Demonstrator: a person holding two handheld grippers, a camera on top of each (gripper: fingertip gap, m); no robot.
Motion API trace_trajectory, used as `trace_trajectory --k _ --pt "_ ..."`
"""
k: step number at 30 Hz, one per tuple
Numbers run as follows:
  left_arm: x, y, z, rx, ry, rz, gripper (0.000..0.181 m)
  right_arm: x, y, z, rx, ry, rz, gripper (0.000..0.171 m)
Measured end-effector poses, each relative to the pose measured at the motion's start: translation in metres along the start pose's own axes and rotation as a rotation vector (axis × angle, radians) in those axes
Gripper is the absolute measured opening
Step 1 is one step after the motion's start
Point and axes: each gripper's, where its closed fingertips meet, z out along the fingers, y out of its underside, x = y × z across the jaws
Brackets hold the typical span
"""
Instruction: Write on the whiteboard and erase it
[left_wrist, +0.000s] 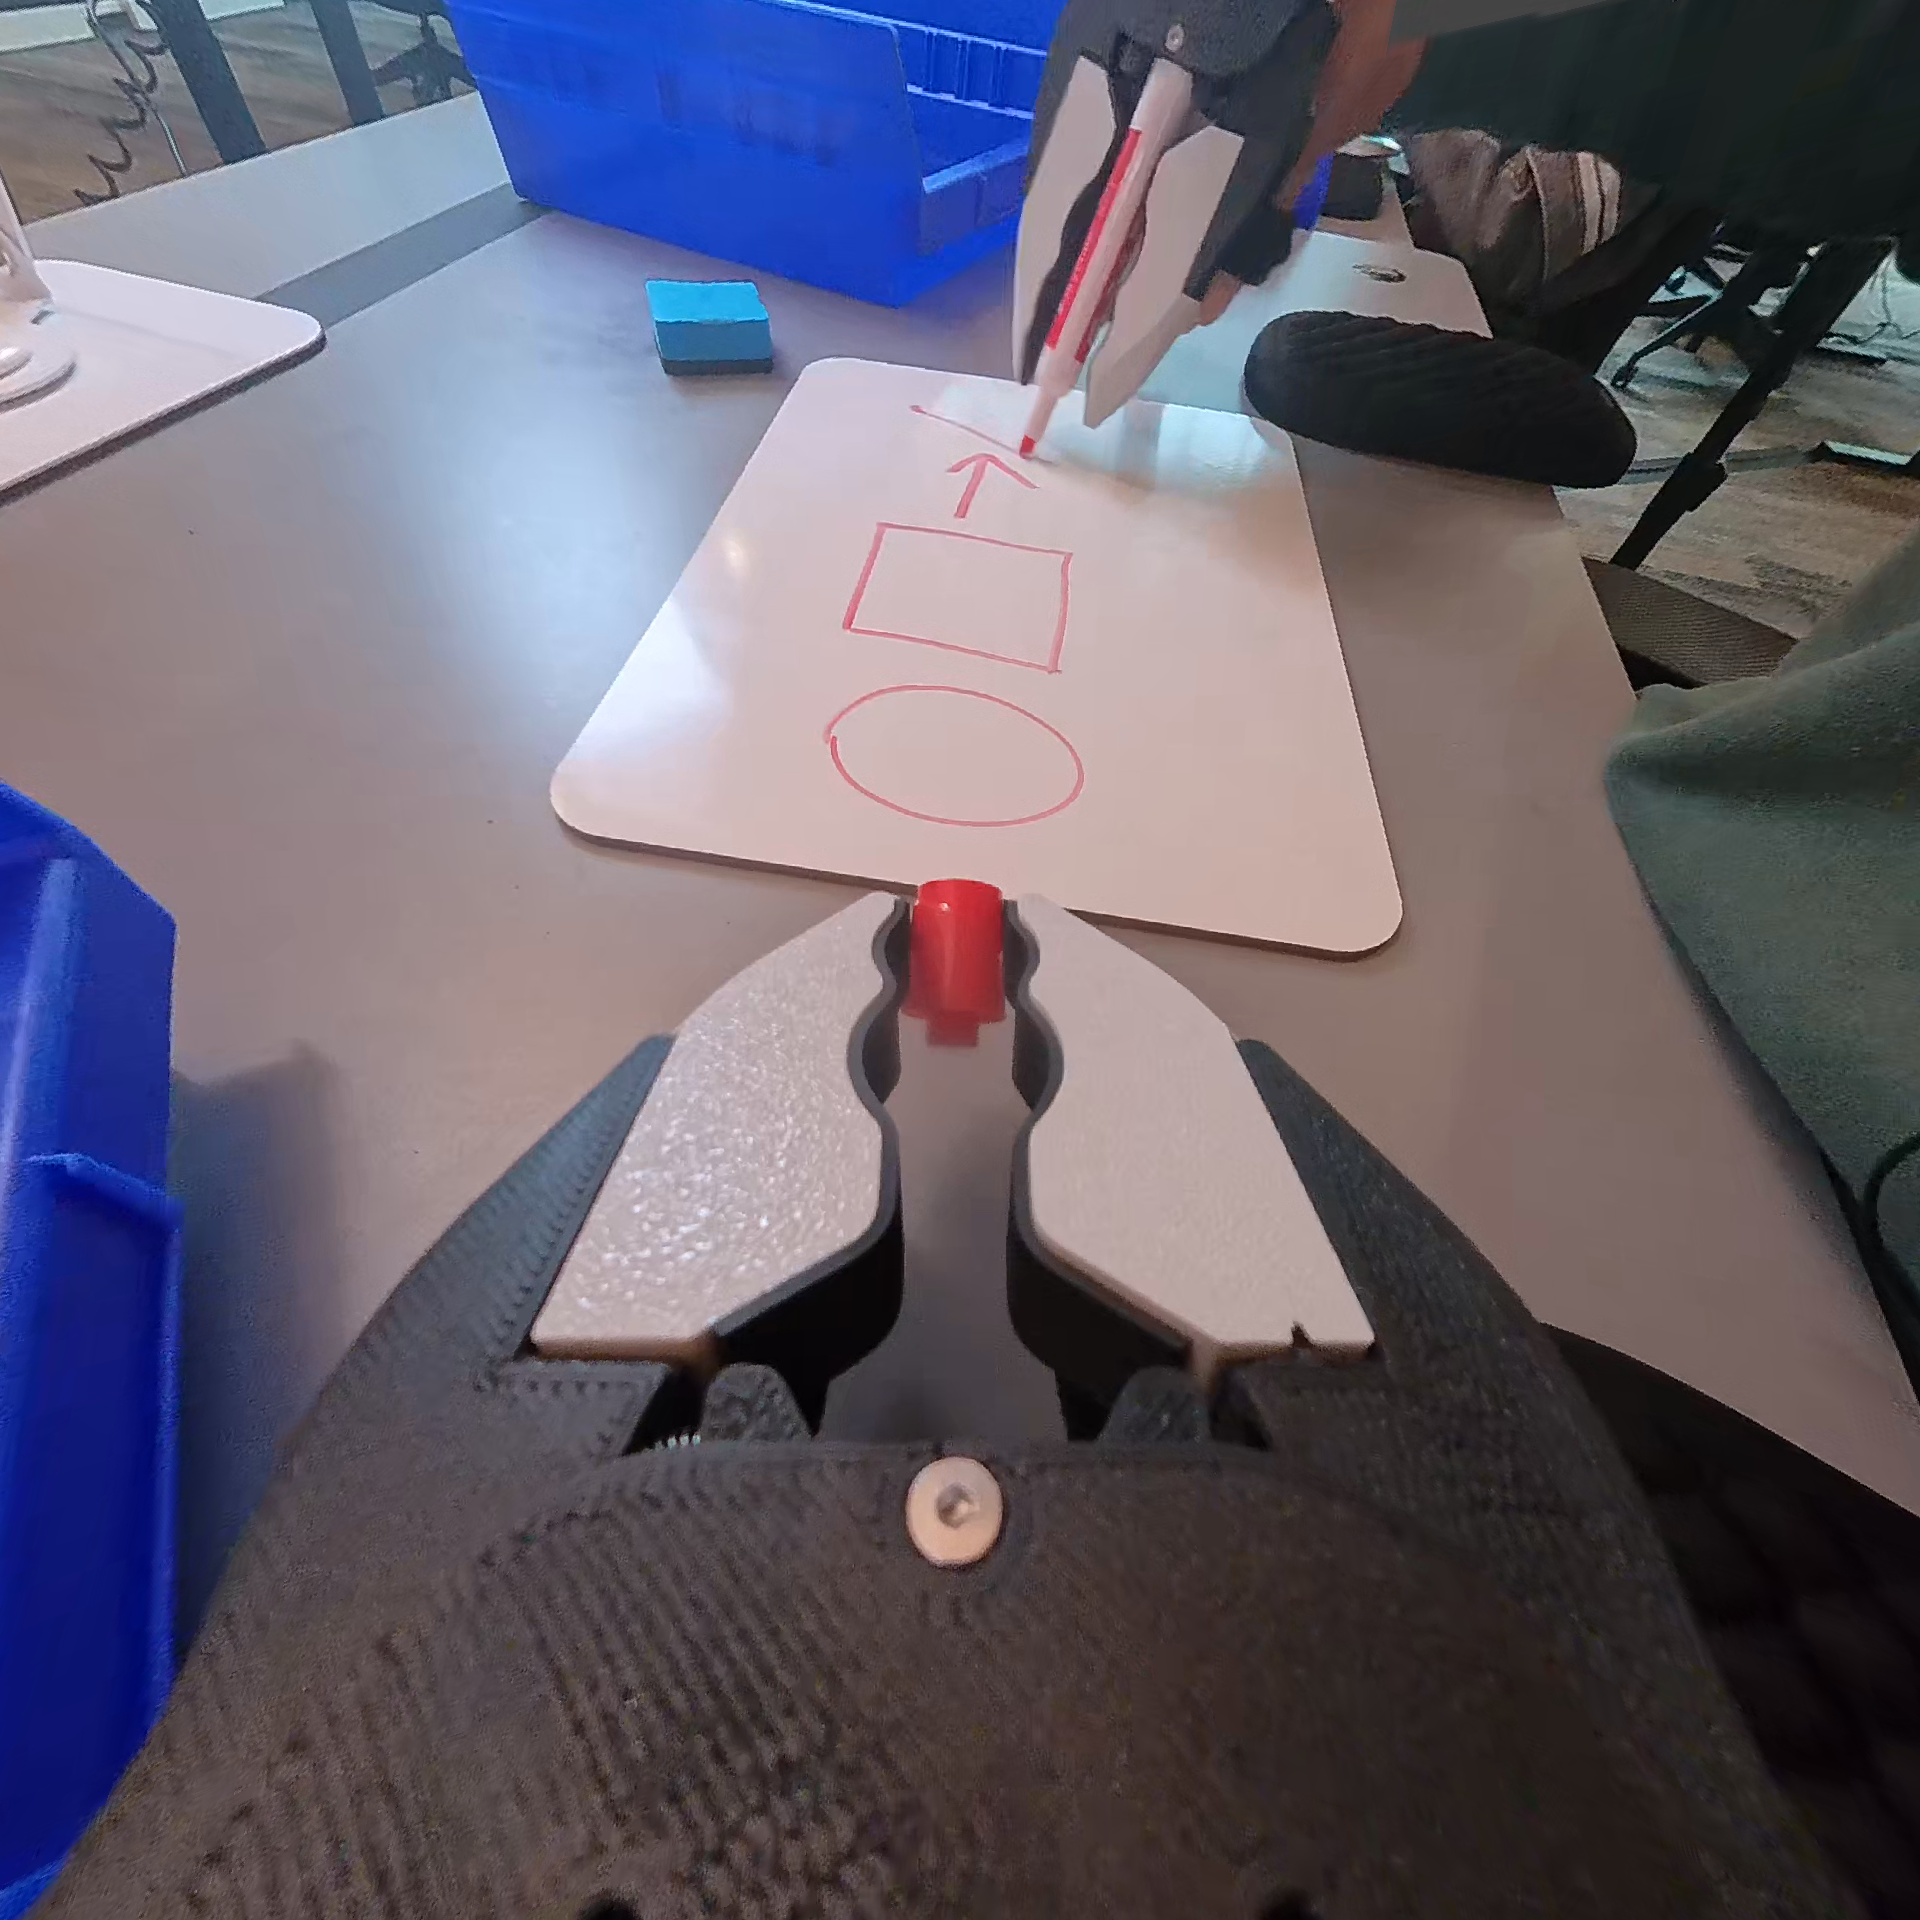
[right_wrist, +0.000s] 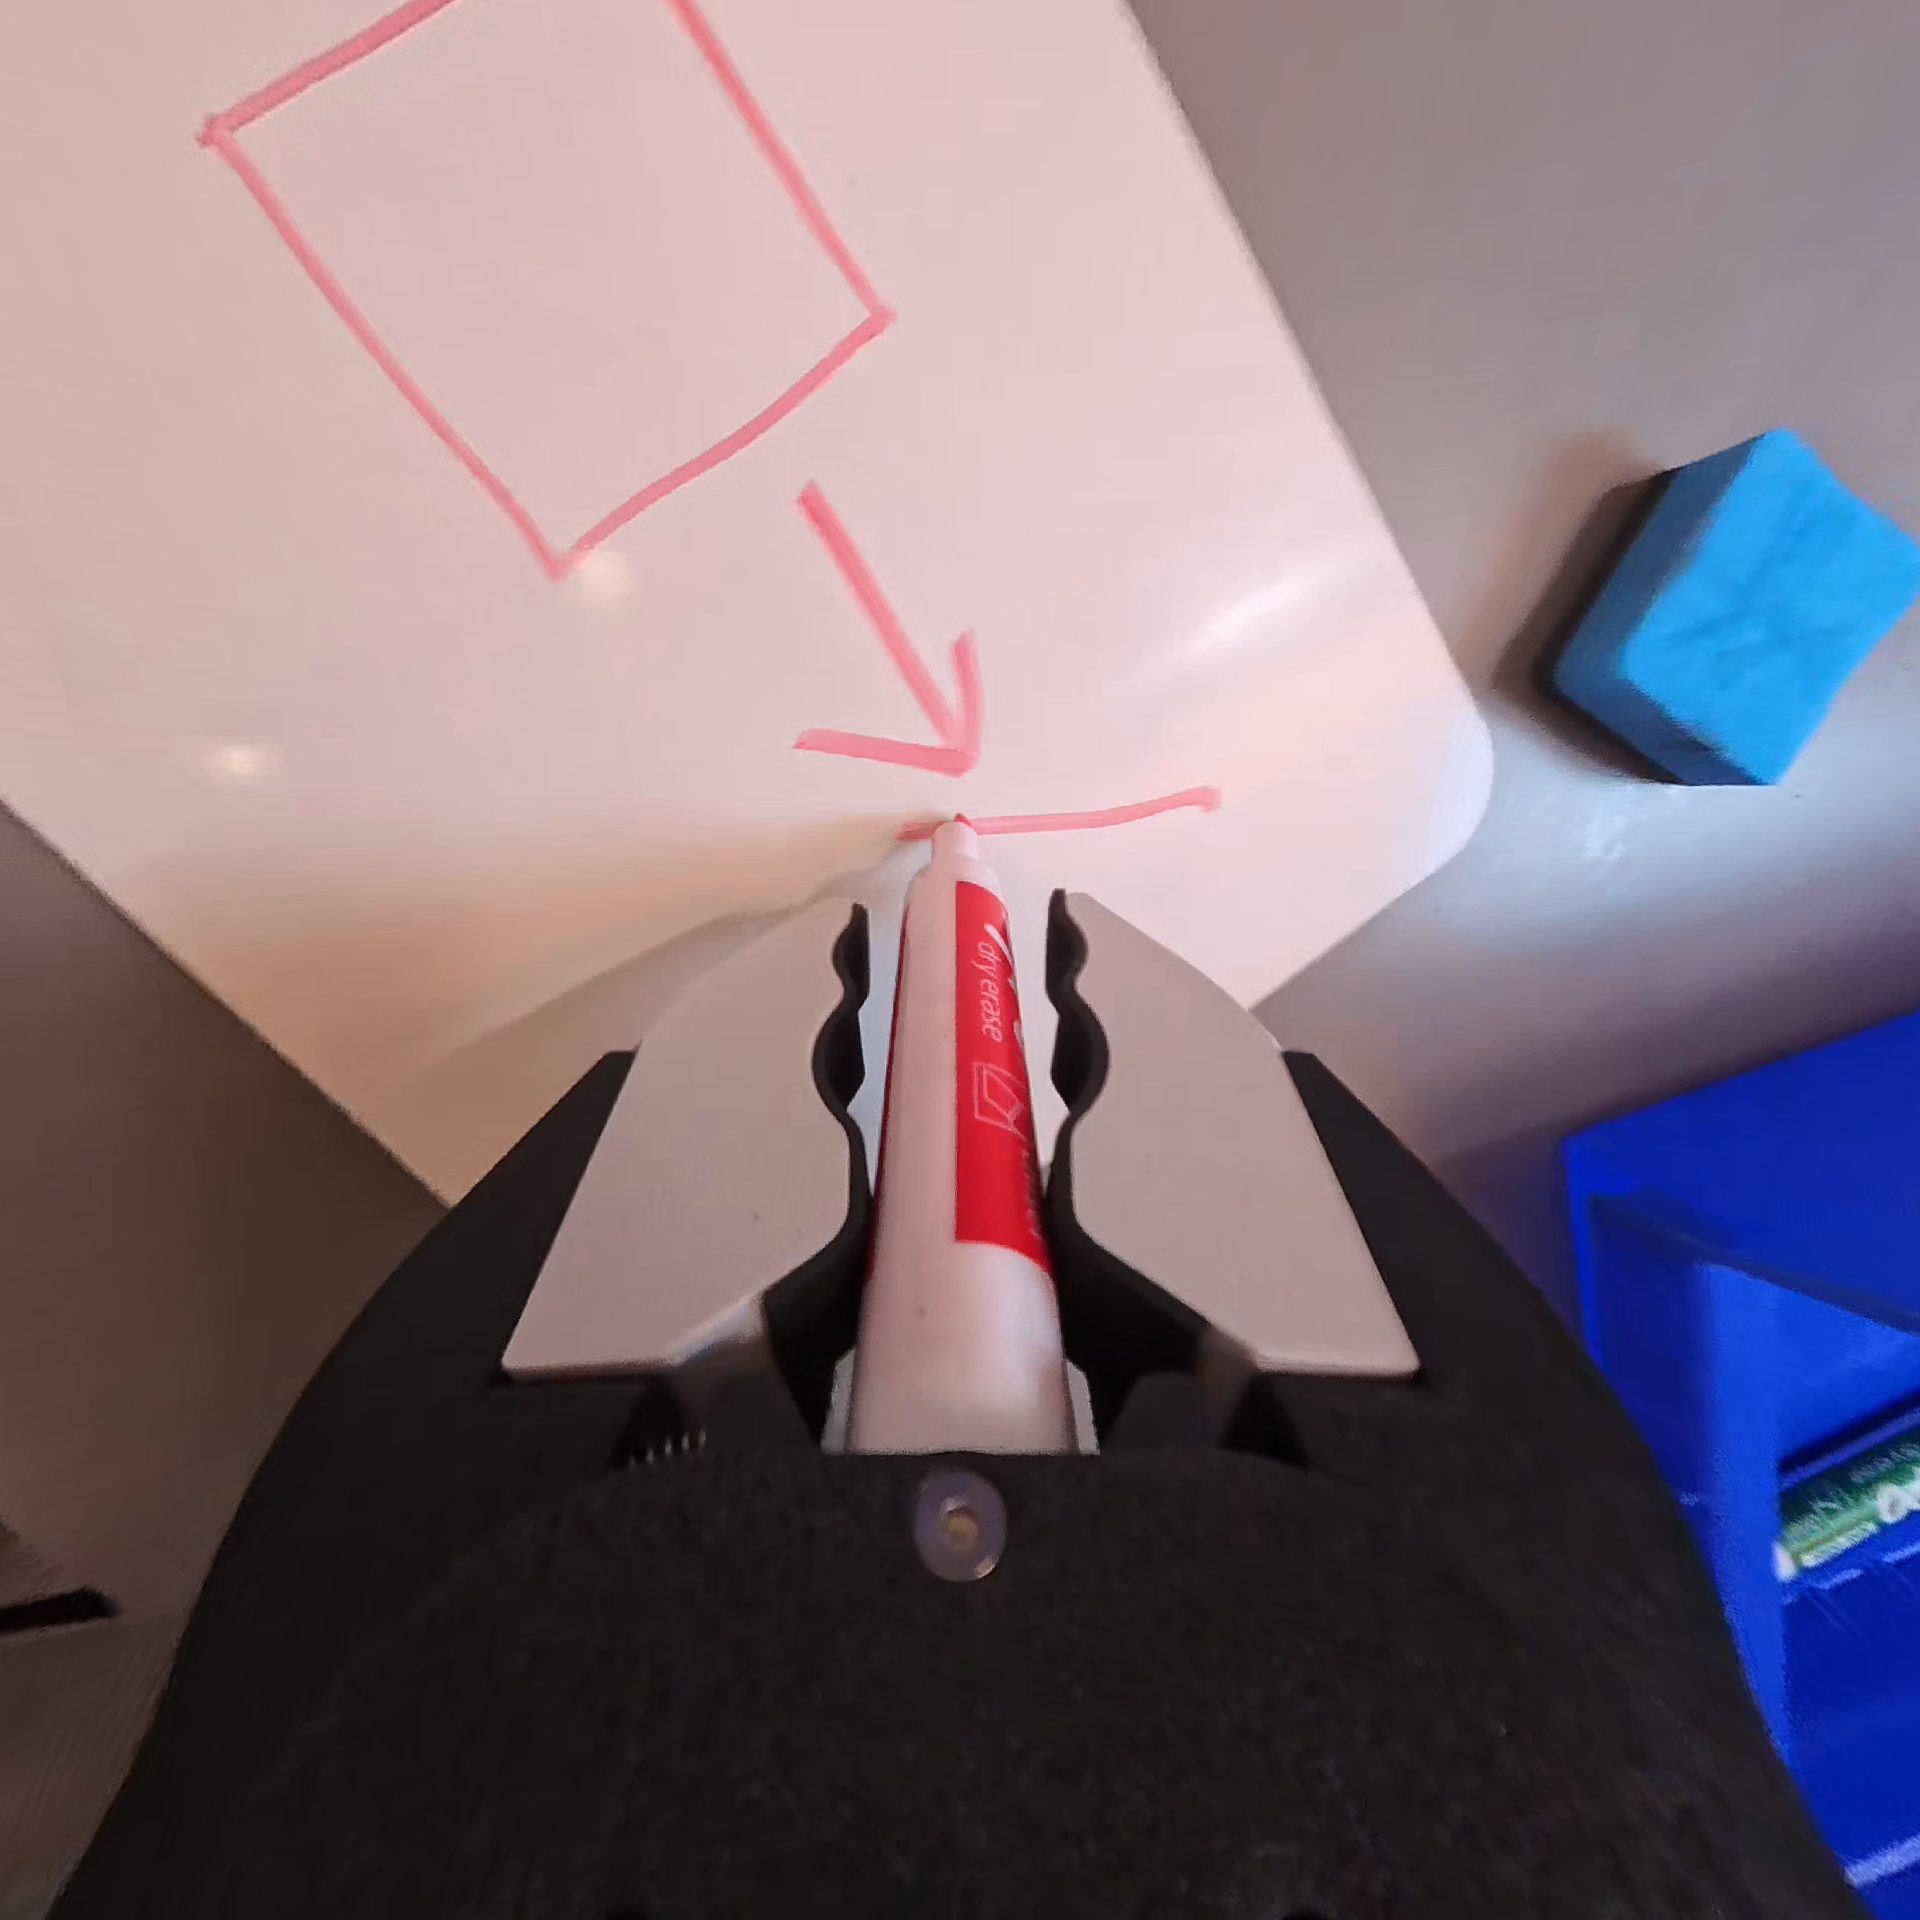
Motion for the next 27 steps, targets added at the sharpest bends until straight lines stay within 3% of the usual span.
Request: trace_trajectory --k 8,27 --pt "0.000 0.000 0.000 -0.003 -0.005 0.008 0.017 0.053 -0.001 0.006 0.035 0.086 0.064 0.033" --pt "-0.004 -0.001 -0.002 0.008 -0.002 -0.024 0.017 0.034 0.021 0.000 -0.015 0.075 0.031 0.034"
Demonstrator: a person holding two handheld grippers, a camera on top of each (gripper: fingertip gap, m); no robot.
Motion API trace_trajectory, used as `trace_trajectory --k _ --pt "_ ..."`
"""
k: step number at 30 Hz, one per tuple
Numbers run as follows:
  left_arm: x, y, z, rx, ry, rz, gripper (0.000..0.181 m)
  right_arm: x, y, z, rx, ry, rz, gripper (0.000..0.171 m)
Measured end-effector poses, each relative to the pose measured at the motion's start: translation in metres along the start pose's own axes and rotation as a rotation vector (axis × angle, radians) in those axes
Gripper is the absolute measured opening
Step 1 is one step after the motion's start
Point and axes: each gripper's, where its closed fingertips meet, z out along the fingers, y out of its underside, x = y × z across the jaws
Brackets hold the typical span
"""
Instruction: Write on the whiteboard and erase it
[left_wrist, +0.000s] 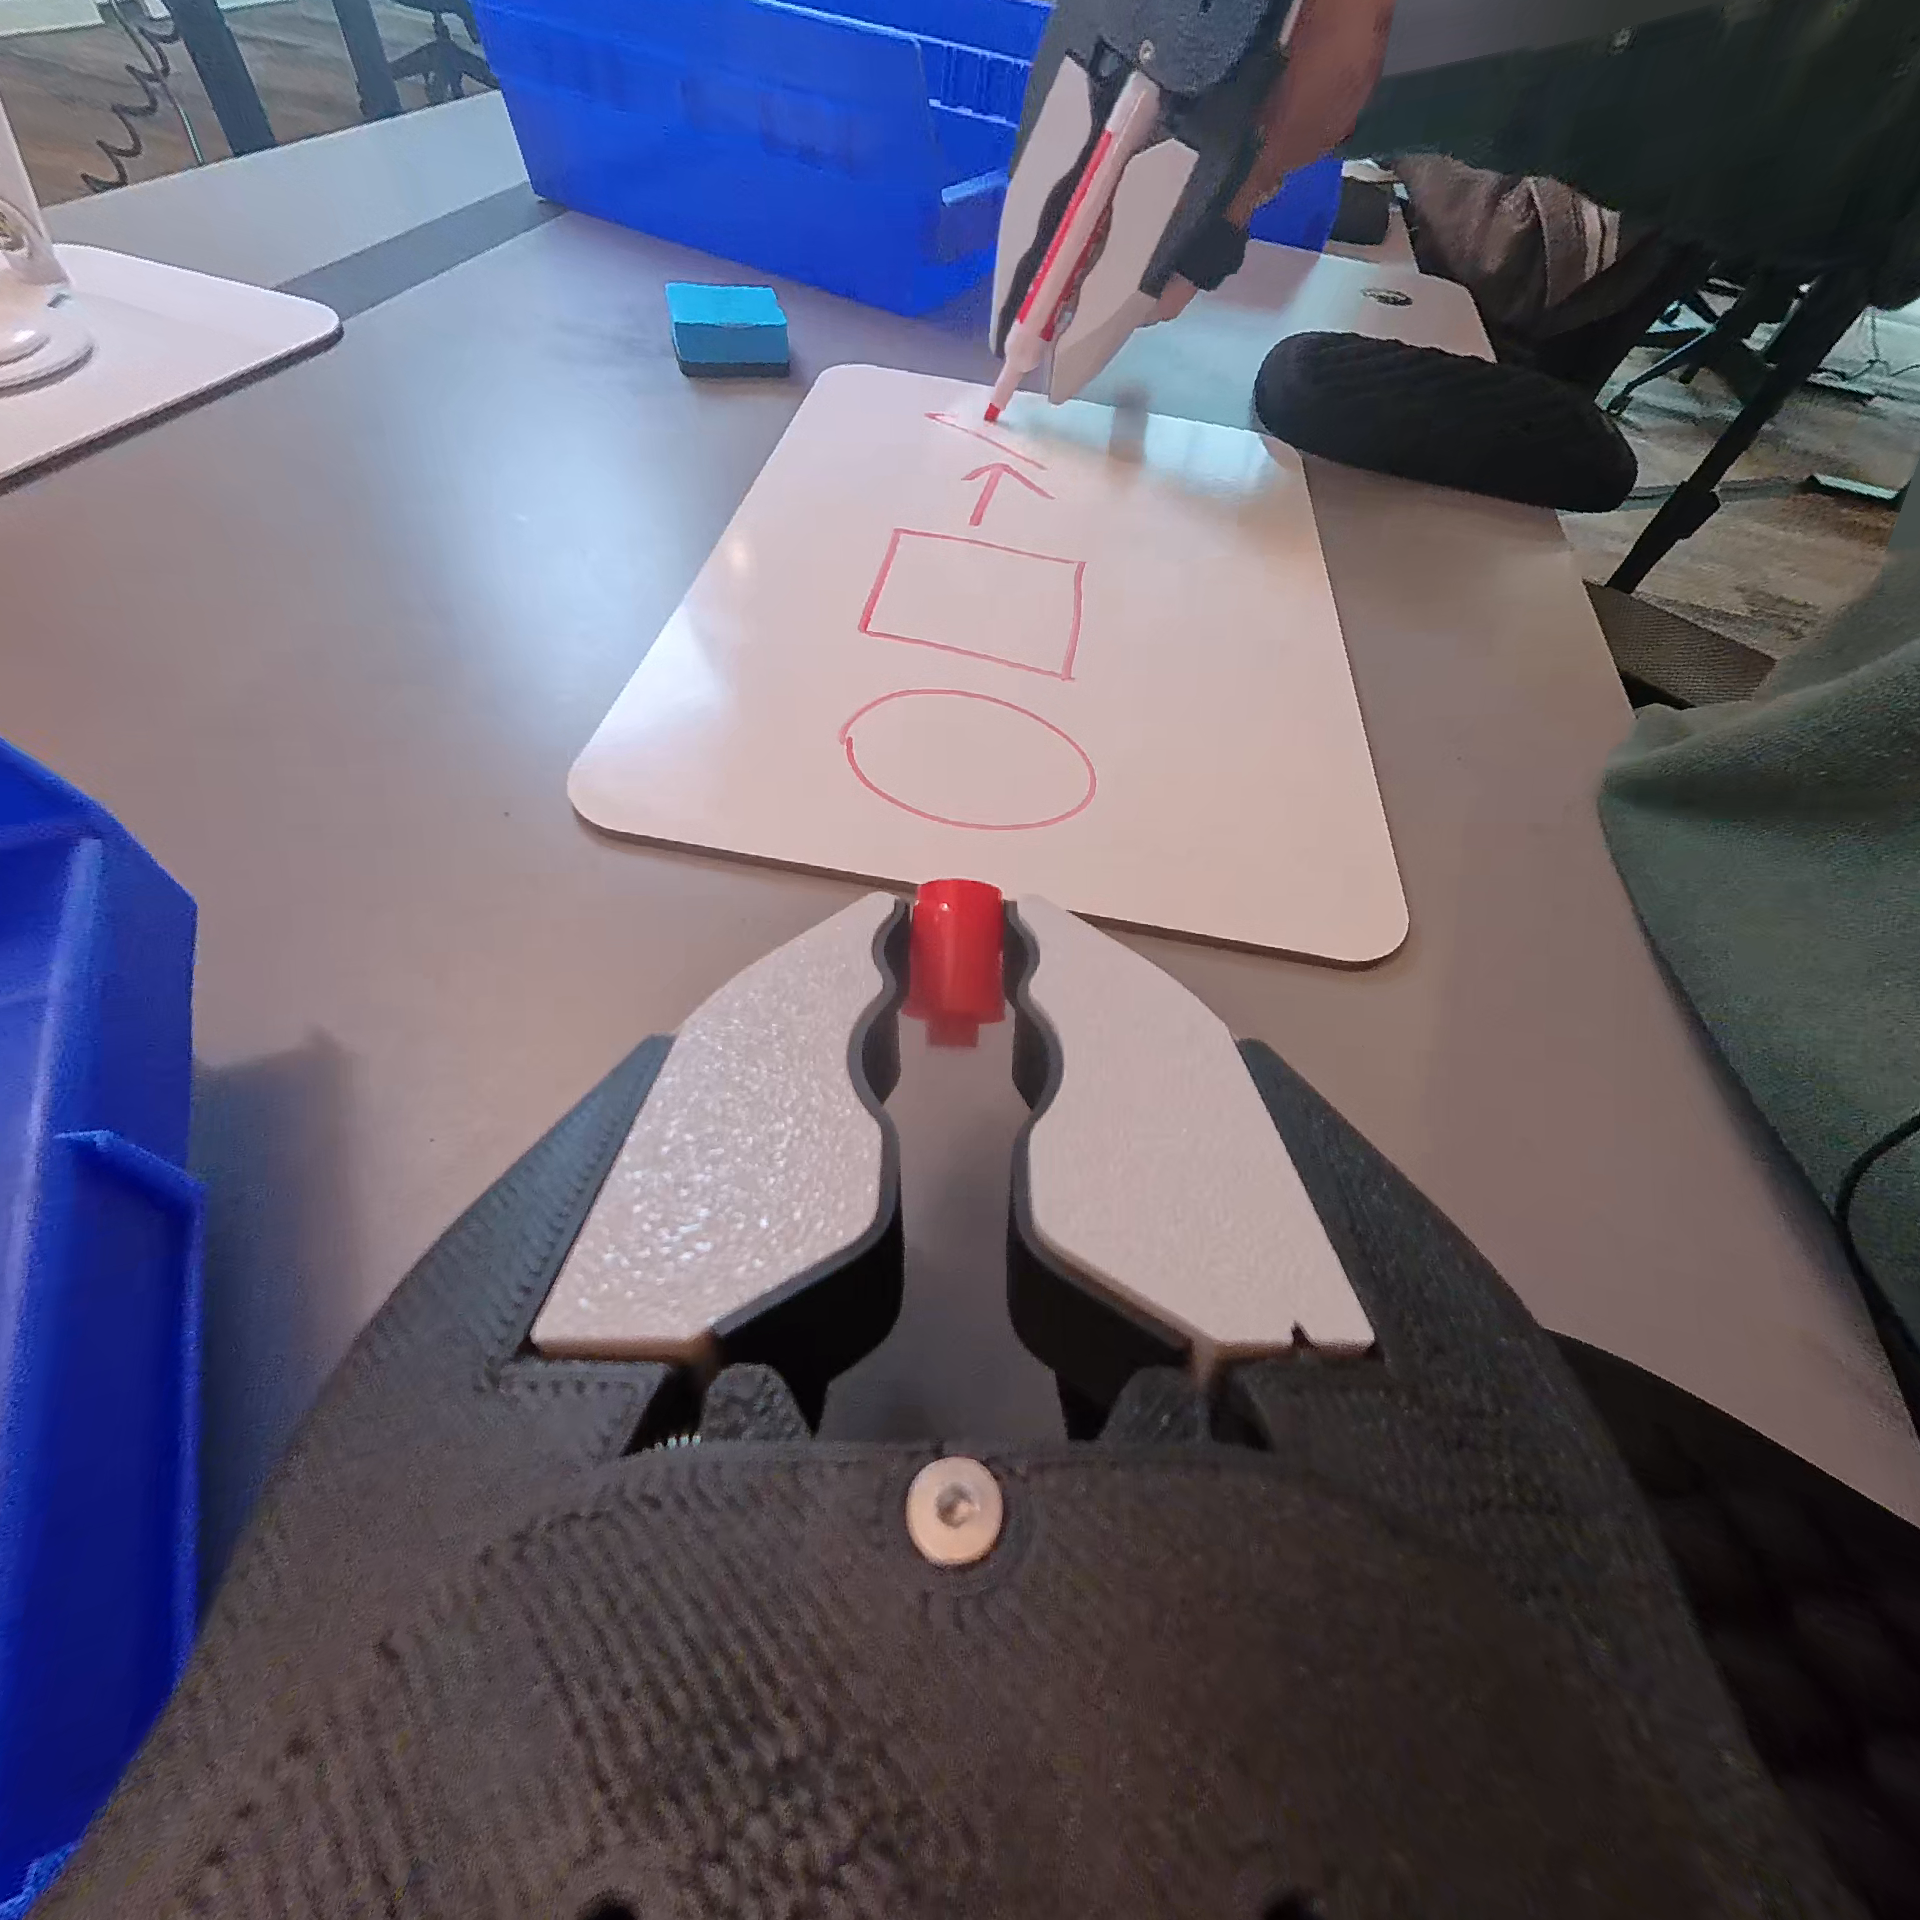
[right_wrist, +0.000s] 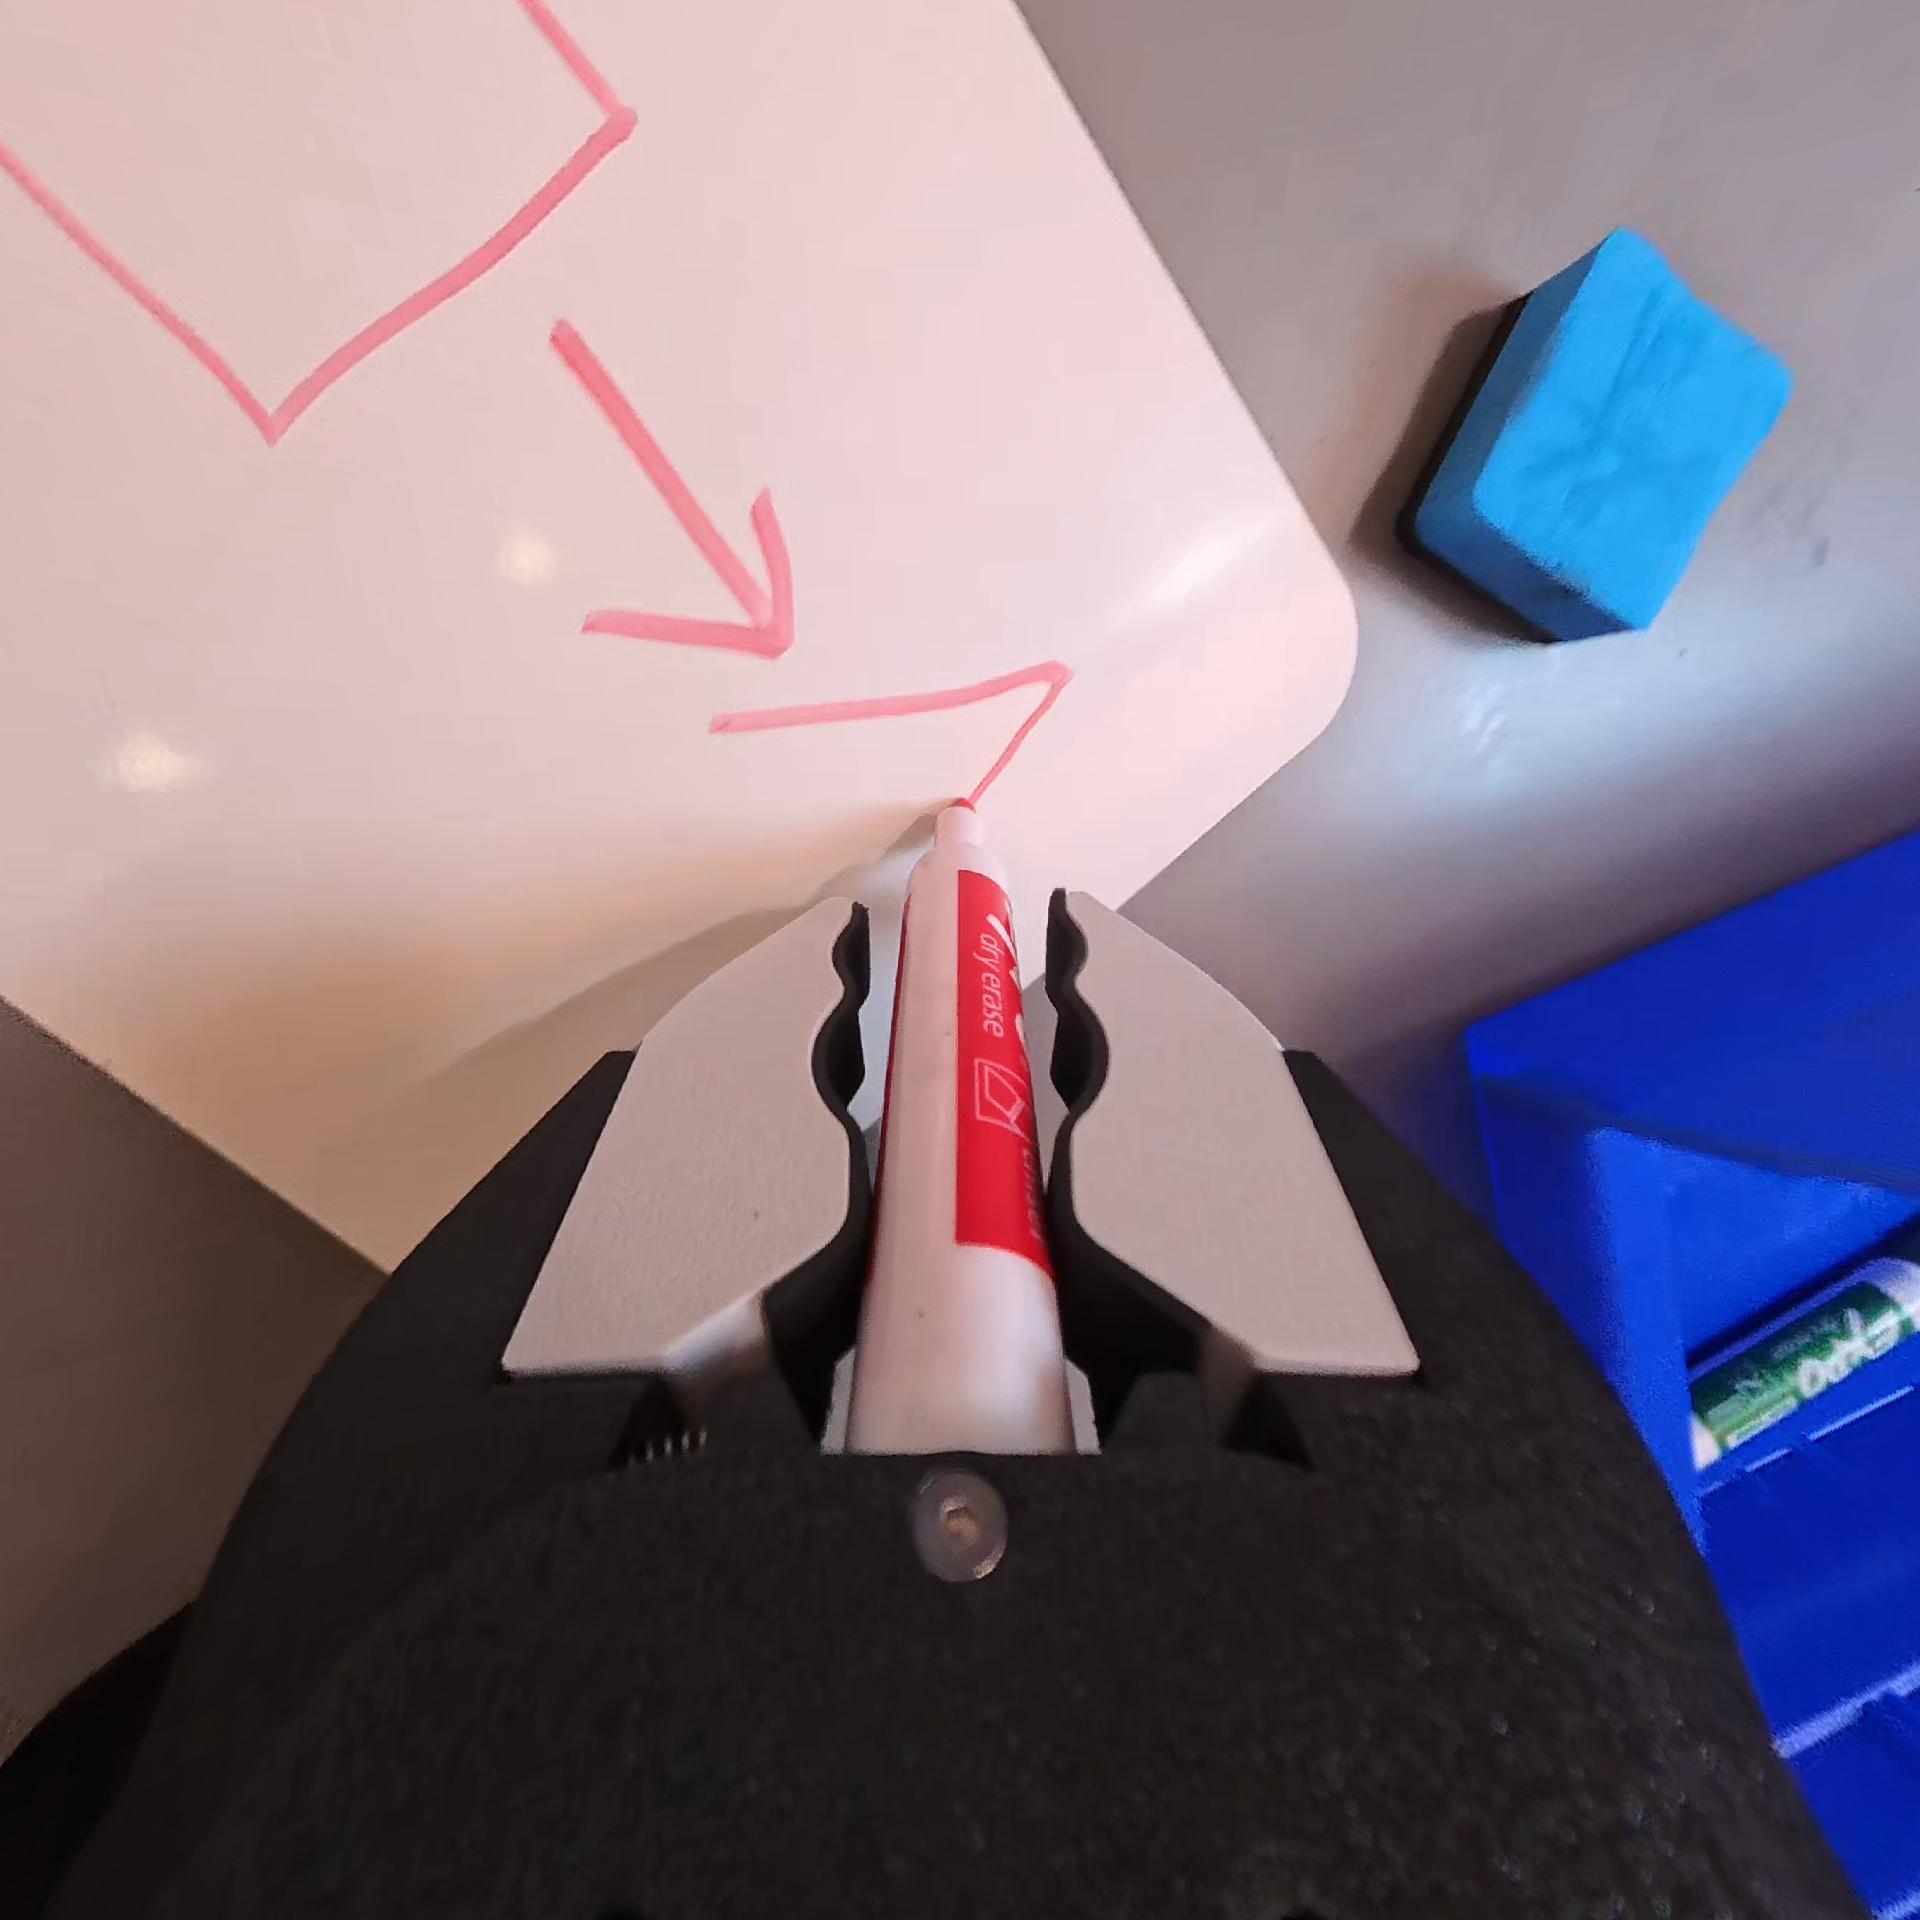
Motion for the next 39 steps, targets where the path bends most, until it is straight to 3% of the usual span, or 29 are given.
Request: trace_trajectory --k 13,31,35,39 --pt "0.000 0.001 0.001 -0.005 -0.003 -0.001 0.017 -0.009 0.017 -0.008 -0.022 0.022 0.000 0.034" --pt "0.002 0.002 0.002 -0.006 -0.004 0.011 0.017 -0.042 -0.018 -0.003 0.065 -0.027 -0.059 0.034" --pt "0.002 0.002 0.002 -0.005 -0.003 0.009 0.017 -0.040 -0.024 -0.013 0.148 -0.017 -0.010 0.034" --pt "0.005 0.002 0.002 -0.009 0.011 0.032 0.017 -0.057 -0.045 -0.029 0.360 -0.043 0.044 0.034"
